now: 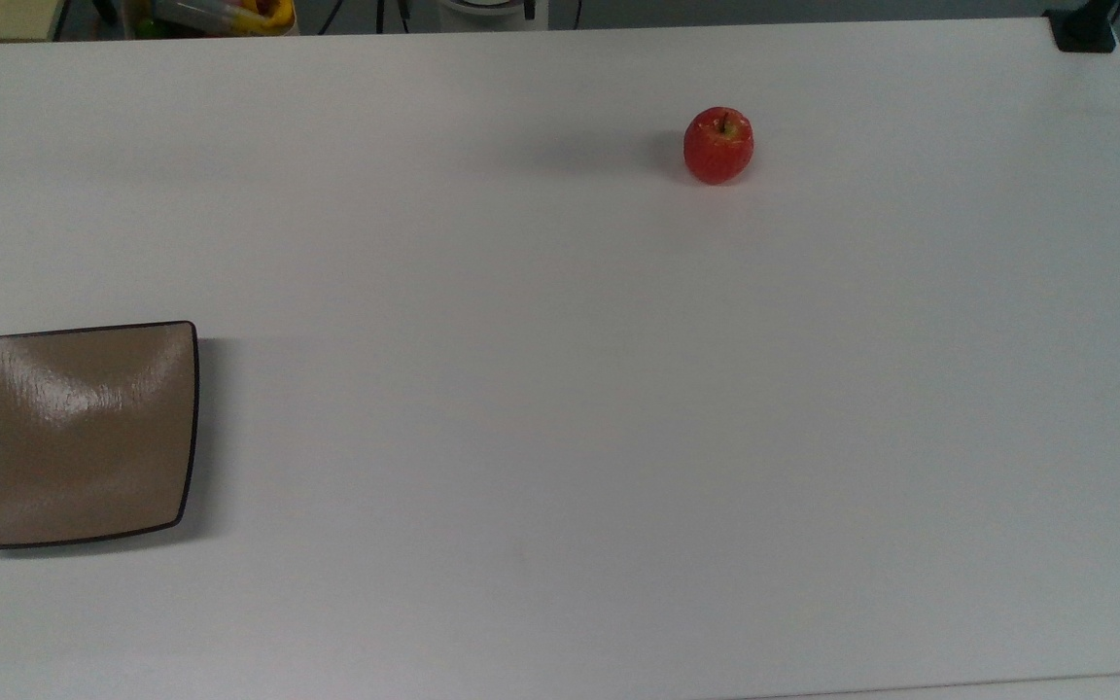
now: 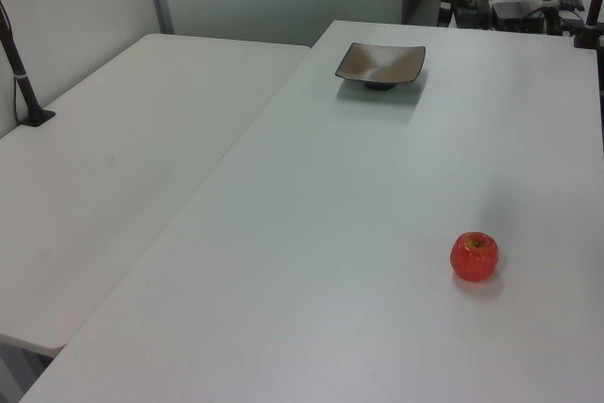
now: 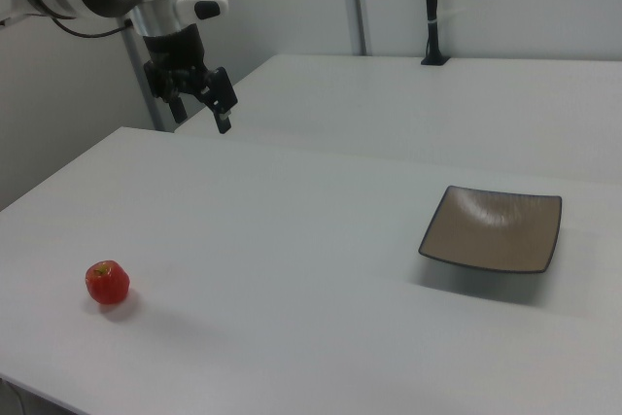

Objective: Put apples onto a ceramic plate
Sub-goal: 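Move the gripper down over the red apple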

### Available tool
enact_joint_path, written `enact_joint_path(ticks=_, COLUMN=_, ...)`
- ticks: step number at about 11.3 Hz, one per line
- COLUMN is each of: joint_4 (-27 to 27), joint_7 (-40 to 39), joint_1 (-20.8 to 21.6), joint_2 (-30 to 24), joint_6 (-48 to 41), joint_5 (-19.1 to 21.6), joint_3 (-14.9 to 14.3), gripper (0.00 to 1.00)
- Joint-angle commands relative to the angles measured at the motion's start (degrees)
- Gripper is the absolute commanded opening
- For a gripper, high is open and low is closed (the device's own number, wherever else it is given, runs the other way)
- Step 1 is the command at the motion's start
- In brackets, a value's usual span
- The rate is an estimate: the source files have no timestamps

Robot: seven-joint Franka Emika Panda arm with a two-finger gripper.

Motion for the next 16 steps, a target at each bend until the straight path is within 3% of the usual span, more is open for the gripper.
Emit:
enact_joint_path(ticks=1, joint_4=-1.7, joint_7=-0.4, joint_1=0.8, joint_2=-0.7, joint_6=0.4, joint_5=1.2, joint_3=-0.4, gripper=1.0)
enact_joint_path(ticks=7, joint_4=-1.9, joint_7=-1.1, joint_1=0.9, joint_2=-0.9, joint_6=0.0, joint_5=0.6, joint_3=0.0, gripper=1.0)
enact_joint_path(ticks=10, joint_4=-2.9, joint_7=-0.3, joint_1=5.7, joint_2=-2.2, joint_6=-1.1, joint_5=-0.2, joint_3=0.1, gripper=1.0)
enact_joint_path(ticks=13, joint_4=-4.1, joint_7=3.3, joint_1=13.3, joint_2=-3.5, joint_6=-4.8, joint_5=0.1, joint_3=0.2, gripper=1.0)
enact_joint_path(ticks=16, joint_4=-9.7, joint_7=7.8, joint_1=21.4, joint_2=-4.8, joint_6=-3.3, joint_5=0.5, joint_3=0.2, gripper=1.0)
